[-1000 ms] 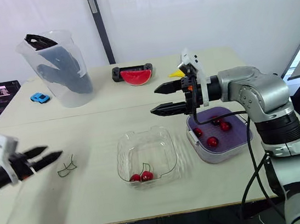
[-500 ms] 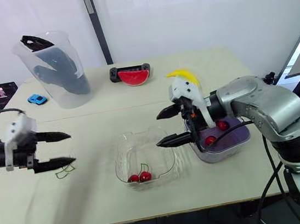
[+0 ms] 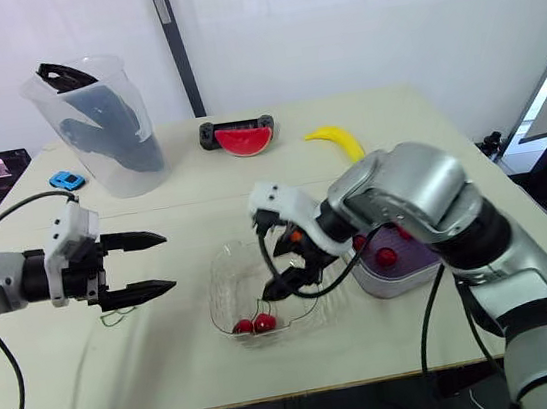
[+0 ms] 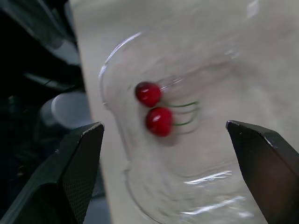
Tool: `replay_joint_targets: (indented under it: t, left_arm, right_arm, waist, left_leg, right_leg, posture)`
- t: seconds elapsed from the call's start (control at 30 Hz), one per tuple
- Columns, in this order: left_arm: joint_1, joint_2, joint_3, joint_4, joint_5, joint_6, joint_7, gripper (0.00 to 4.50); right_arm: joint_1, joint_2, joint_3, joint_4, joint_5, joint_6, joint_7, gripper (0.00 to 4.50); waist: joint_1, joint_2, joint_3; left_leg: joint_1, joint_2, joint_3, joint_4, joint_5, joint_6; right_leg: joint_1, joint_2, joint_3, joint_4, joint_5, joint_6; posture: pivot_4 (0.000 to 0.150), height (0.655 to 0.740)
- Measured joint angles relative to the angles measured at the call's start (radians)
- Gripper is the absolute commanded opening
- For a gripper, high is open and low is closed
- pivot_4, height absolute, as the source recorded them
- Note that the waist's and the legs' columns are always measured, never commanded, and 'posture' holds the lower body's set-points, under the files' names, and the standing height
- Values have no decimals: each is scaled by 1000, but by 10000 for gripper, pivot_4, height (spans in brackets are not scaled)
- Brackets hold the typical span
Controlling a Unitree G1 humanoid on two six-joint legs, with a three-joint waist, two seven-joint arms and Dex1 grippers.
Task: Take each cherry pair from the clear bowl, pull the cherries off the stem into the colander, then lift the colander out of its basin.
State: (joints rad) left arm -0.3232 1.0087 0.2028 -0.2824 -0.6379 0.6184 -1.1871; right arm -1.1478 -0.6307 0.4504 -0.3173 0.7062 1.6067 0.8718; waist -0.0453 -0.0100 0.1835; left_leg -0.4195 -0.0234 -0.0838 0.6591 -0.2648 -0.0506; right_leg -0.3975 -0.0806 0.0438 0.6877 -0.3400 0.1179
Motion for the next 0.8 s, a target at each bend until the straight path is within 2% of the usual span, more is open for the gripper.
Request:
replay_joint_targets:
  t: [0.27, 0.8]
  left_arm:
    - [54, -9, 37, -55, -12, 5, 56, 44742]
    - [42, -9, 13, -54, 17, 2, 91, 44742]
  right_arm:
    - [61, 159, 69, 142, -35, 1, -212, 45000]
    - [93, 191, 173, 146, -96, 0, -327, 45000]
  waist:
    - [0, 0, 0]
    - [-2, 0, 0]
  left_leg:
    - [0, 0, 0, 1, 0, 0]
    - [0, 0, 0, 1, 0, 0]
  right_leg:
    - [0, 0, 0, 1, 0, 0]
    - [0, 1, 0, 1, 0, 0]
  posture:
    - [1500, 7400]
    - [1500, 7400]
